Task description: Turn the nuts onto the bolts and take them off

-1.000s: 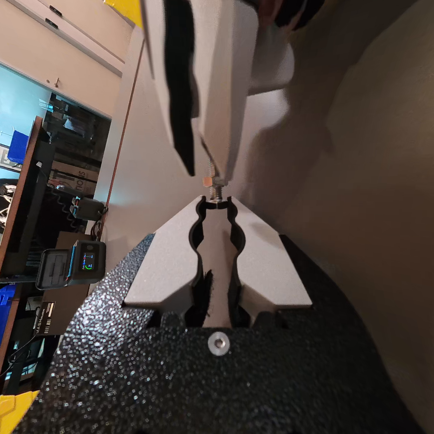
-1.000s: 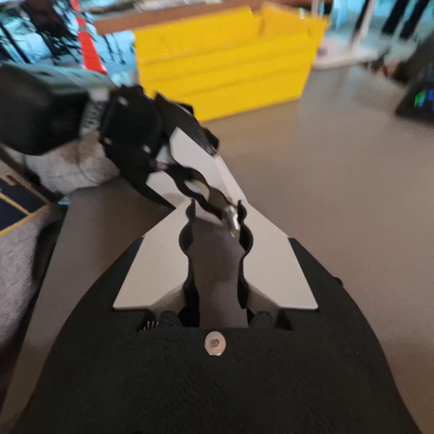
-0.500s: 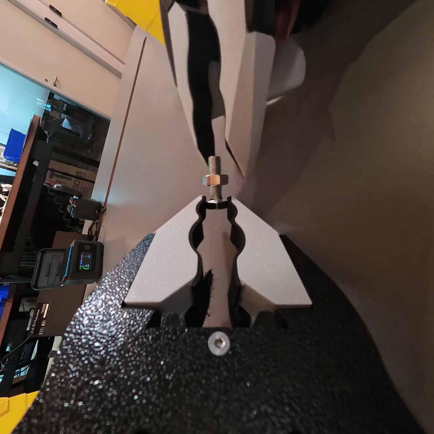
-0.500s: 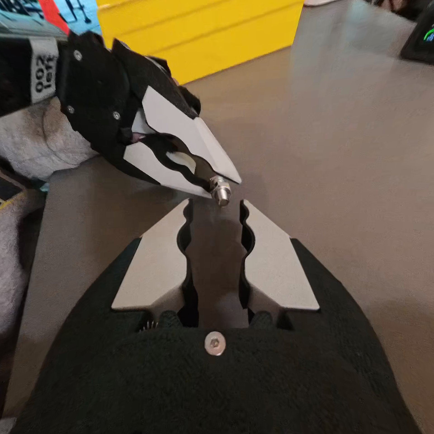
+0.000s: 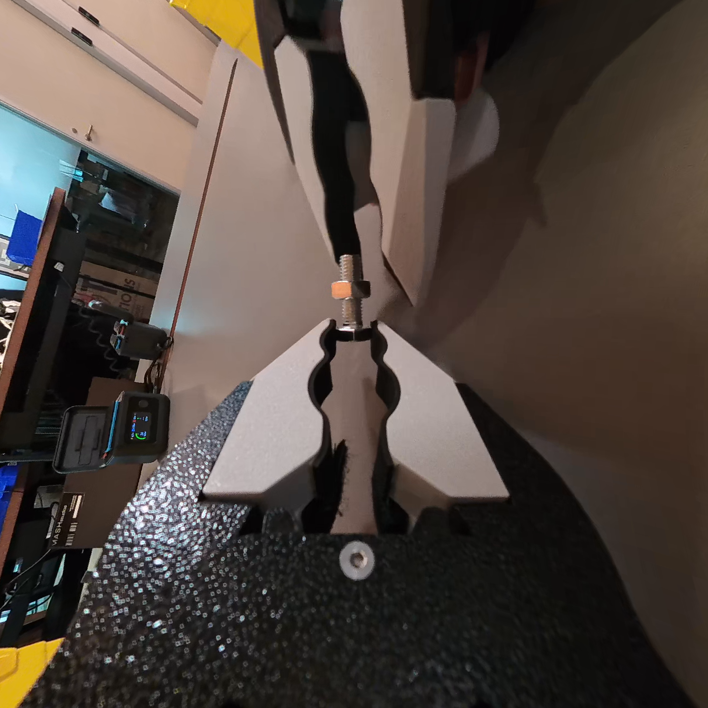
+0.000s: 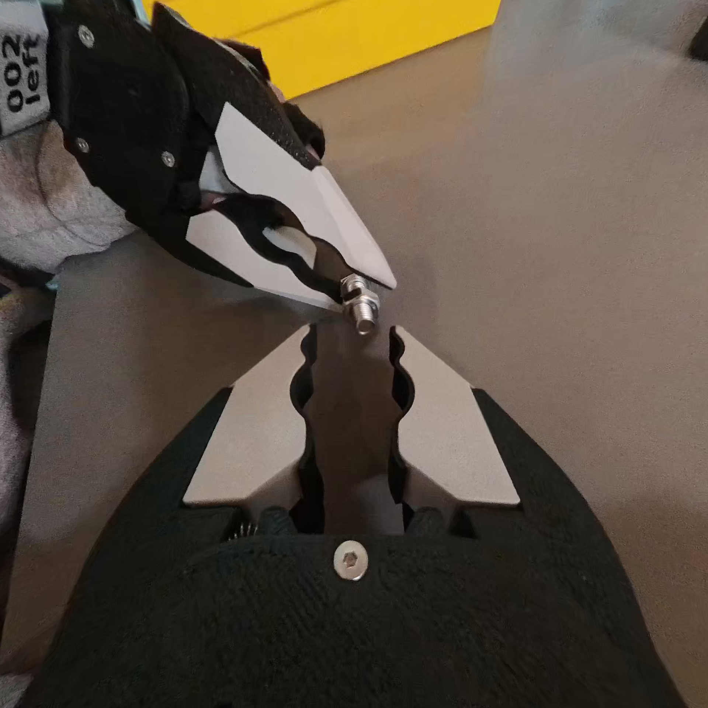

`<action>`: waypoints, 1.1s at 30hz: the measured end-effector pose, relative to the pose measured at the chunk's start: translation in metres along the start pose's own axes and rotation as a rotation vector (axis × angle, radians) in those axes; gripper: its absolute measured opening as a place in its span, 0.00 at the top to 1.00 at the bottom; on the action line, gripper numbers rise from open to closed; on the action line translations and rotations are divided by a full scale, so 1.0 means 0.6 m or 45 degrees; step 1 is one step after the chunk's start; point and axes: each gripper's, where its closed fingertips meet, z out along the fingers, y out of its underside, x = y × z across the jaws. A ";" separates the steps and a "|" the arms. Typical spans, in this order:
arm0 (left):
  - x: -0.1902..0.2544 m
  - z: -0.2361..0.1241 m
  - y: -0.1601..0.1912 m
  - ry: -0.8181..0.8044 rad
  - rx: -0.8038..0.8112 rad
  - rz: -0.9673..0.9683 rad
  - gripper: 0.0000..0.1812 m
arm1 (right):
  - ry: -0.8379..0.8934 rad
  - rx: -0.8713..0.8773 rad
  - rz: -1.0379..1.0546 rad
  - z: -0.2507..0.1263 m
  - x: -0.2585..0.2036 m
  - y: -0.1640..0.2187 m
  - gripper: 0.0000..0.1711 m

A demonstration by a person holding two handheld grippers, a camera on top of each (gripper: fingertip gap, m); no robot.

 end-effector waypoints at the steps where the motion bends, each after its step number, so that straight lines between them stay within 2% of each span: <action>1: 0.000 0.000 0.000 0.001 -0.002 0.003 0.91 | -0.035 -0.002 -0.014 0.007 -0.011 -0.004 0.77; 2: 0.000 0.000 0.000 0.001 0.001 0.004 0.91 | -0.058 0.042 -0.055 0.012 -0.020 -0.019 0.71; 3: -0.001 0.000 0.000 -0.006 0.004 -0.001 0.91 | -0.066 0.137 -0.151 0.010 -0.031 -0.041 0.71; 4: -0.001 0.000 -0.001 0.001 0.008 -0.009 0.91 | -0.102 0.248 -0.261 0.000 -0.050 -0.062 0.75; 5: -0.001 0.000 0.000 0.006 0.007 -0.016 0.91 | -0.087 0.360 -0.293 -0.013 -0.055 -0.081 0.78; 6: -0.001 0.000 0.000 0.006 0.009 -0.020 0.91 | -0.036 0.380 -0.251 -0.019 -0.042 -0.083 0.78; 10: -0.001 0.001 -0.001 0.004 0.007 -0.011 0.91 | 0.022 0.099 -0.034 -0.011 -0.003 -0.015 0.76; 12: -0.001 0.001 -0.001 0.004 0.005 -0.008 0.91 | -0.022 0.062 -0.017 -0.003 -0.011 -0.011 0.78; 15: -0.001 0.000 -0.001 0.007 0.012 -0.022 0.91 | -0.040 0.107 -0.082 0.003 -0.022 -0.026 0.75; 17: -0.002 0.001 0.000 0.007 0.008 -0.028 0.91 | -0.135 0.315 -0.208 -0.014 -0.055 -0.065 0.80; 18: -0.002 0.001 0.000 0.007 0.009 -0.026 0.91 | -0.095 0.363 -0.206 -0.019 -0.050 -0.075 0.79; 20: -0.002 0.001 0.000 0.005 0.009 -0.023 0.91 | 0.033 0.181 -0.118 -0.014 -0.011 -0.038 0.75; 22: -0.001 0.001 0.000 0.004 0.006 -0.015 0.91 | 0.054 0.019 -0.011 -0.007 0.004 0.002 0.74; 25: -0.001 0.001 0.000 0.003 0.001 -0.007 0.91 | -0.038 0.014 0.004 0.001 -0.010 -0.001 0.78; 27: -0.002 0.001 0.000 0.003 0.007 -0.015 0.91 | -0.040 0.059 -0.079 0.006 -0.020 -0.017 0.73; 28: -0.002 0.001 0.000 0.005 0.009 -0.017 0.91 | -0.035 0.147 -0.187 0.002 -0.029 -0.036 0.73; 29: -0.002 0.001 0.000 0.006 0.003 -0.021 0.91 | -0.075 0.271 -0.276 -0.008 -0.049 -0.059 0.76; 30: -0.002 0.001 0.000 0.005 0.004 -0.017 0.91 | -0.038 0.350 -0.279 -0.018 -0.046 -0.075 0.77; 33: -0.002 0.001 0.000 0.000 0.000 -0.009 0.91 | 0.044 0.137 -0.076 -0.016 -0.004 -0.025 0.74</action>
